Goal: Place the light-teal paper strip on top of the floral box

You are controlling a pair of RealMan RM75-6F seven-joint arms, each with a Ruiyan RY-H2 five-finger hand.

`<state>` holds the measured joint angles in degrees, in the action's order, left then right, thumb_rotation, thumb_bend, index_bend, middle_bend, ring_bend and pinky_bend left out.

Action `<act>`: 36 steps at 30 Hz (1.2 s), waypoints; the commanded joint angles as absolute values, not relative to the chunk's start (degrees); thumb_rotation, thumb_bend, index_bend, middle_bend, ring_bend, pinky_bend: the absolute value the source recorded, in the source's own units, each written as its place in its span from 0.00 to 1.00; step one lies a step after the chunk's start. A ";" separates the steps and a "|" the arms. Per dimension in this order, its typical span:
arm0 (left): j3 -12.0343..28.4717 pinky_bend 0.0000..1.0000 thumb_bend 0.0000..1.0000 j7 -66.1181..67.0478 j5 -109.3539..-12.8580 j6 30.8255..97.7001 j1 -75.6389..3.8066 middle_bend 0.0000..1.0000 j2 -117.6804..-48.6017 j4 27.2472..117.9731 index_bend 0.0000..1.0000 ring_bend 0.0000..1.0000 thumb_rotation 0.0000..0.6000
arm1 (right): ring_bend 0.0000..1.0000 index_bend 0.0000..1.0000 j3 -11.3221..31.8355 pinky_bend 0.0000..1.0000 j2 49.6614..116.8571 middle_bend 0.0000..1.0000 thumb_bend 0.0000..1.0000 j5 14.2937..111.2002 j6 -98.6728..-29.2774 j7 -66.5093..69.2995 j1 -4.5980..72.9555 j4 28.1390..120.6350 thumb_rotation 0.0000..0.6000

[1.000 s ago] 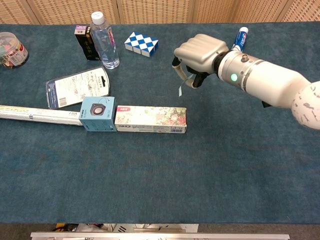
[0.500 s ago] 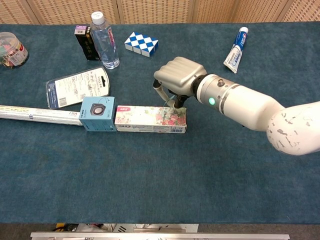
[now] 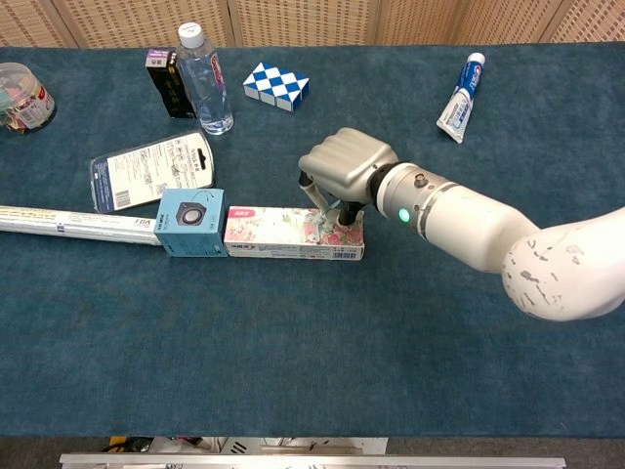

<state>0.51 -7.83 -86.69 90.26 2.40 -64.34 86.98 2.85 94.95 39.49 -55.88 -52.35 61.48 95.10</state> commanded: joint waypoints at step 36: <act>0.82 0.07 0.28 -8.28 -86.71 90.08 2.19 0.23 -64.40 86.54 0.17 0.21 1.00 | 1.00 0.50 2.51 1.00 96.40 1.00 0.23 44.97 -58.68 -49.34 59.69 94.90 1.00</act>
